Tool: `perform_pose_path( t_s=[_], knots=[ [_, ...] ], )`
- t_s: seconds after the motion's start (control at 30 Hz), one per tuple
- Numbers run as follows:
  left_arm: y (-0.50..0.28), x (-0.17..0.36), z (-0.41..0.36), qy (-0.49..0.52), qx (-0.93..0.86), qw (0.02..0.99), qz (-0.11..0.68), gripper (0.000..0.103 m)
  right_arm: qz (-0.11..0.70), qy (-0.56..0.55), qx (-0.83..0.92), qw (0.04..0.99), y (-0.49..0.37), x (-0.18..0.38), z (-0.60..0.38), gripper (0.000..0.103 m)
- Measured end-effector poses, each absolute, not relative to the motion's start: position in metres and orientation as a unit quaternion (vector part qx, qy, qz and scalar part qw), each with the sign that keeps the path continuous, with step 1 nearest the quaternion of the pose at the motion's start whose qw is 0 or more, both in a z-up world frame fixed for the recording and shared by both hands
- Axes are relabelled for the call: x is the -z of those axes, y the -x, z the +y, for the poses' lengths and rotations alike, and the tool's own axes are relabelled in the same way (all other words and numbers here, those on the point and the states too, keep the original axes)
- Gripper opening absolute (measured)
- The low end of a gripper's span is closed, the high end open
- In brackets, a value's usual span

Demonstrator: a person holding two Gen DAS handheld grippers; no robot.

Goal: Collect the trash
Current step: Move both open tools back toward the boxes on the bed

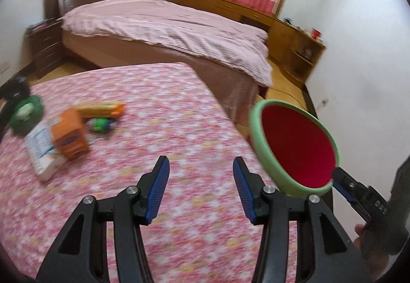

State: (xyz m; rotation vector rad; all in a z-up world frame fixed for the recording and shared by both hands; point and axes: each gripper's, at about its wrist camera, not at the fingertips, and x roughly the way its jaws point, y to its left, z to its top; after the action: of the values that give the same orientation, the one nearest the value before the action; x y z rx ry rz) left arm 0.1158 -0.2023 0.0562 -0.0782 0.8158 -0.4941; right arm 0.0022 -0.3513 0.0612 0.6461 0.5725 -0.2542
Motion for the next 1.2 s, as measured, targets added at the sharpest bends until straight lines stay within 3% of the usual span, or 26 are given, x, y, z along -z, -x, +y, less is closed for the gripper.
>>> perform_pose_path(
  t_s=[0.7,1.2],
  knots=[
    [-0.148,-0.066,-0.059,0.072,0.127,0.915,0.377,0.052,0.312,-0.247,0.029,0.917,-0.069,-0.086,-0.241,0.060],
    [-0.191,-0.028,0.023,0.079,0.081,0.903,0.415,0.052,0.388,-0.159,-0.007,0.908,-0.161,-0.065,-0.126,0.060]
  ],
)
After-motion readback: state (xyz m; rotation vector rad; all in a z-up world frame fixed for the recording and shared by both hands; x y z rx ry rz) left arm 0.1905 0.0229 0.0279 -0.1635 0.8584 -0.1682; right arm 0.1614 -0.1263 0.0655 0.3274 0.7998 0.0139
